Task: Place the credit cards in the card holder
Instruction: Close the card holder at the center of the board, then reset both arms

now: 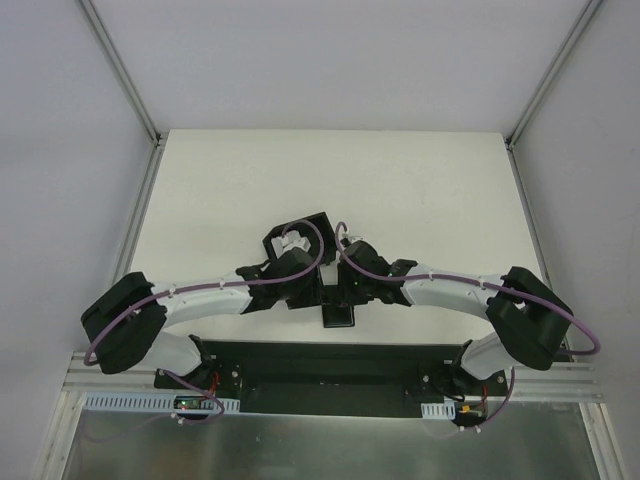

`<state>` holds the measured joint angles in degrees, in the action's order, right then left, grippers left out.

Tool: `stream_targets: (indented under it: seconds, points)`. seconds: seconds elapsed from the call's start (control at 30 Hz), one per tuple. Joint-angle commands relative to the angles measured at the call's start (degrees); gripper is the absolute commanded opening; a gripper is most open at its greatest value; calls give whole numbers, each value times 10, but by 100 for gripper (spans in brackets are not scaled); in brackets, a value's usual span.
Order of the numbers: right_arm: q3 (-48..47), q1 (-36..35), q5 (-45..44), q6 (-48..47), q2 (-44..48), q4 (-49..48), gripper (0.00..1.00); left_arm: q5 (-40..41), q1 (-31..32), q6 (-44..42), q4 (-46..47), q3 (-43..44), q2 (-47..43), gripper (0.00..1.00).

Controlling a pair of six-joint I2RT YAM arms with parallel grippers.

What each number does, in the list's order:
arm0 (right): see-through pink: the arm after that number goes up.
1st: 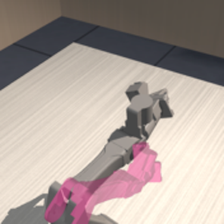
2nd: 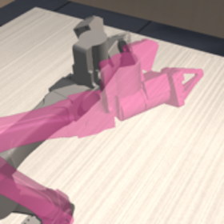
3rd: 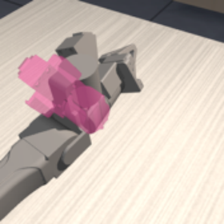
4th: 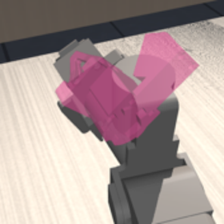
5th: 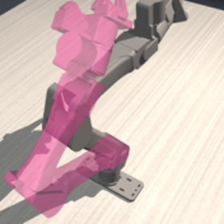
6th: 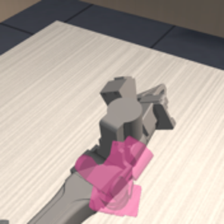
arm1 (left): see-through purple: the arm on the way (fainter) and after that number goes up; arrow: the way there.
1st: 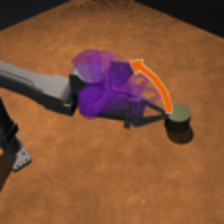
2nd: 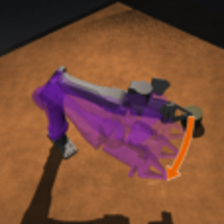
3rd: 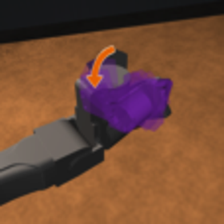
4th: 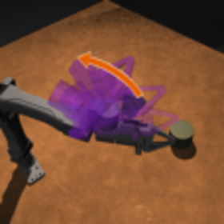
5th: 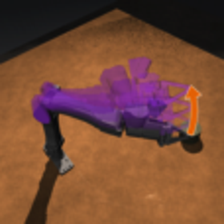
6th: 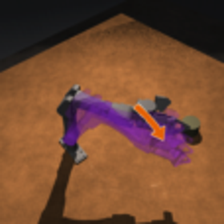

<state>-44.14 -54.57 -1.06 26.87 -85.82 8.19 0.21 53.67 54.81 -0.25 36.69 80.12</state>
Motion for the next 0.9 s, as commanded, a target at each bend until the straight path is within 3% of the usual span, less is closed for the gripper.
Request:
stream_targets:
  seconds: [0.0, 0.2, 0.27, 0.5, 0.6, 0.87]
  points:
    - [2, 4, -22, -34, -18, 25, 27, 52, 2, -13, -43, -7, -52, 48]
    - [-14, 14, -18, -48, 13, 17, 39, 96, 1, -19, -81, -19, -109, 62]
    - [-16, 20, -15, -54, 26, 17, 42, 110, 3, -23, -94, -20, -131, 70]
    - [-9, 40, -15, -72, 92, 10, 63, 170, 2, -36, -153, -19, -188, 83]
    - [3, 49, -25, -70, 125, 8, 71, 202, 3, -37, -171, -23, -215, 95]
    - [60, 86, -61, -49, 219, 14, 85, 262, -15, -32, -231, -40, -272, 99]
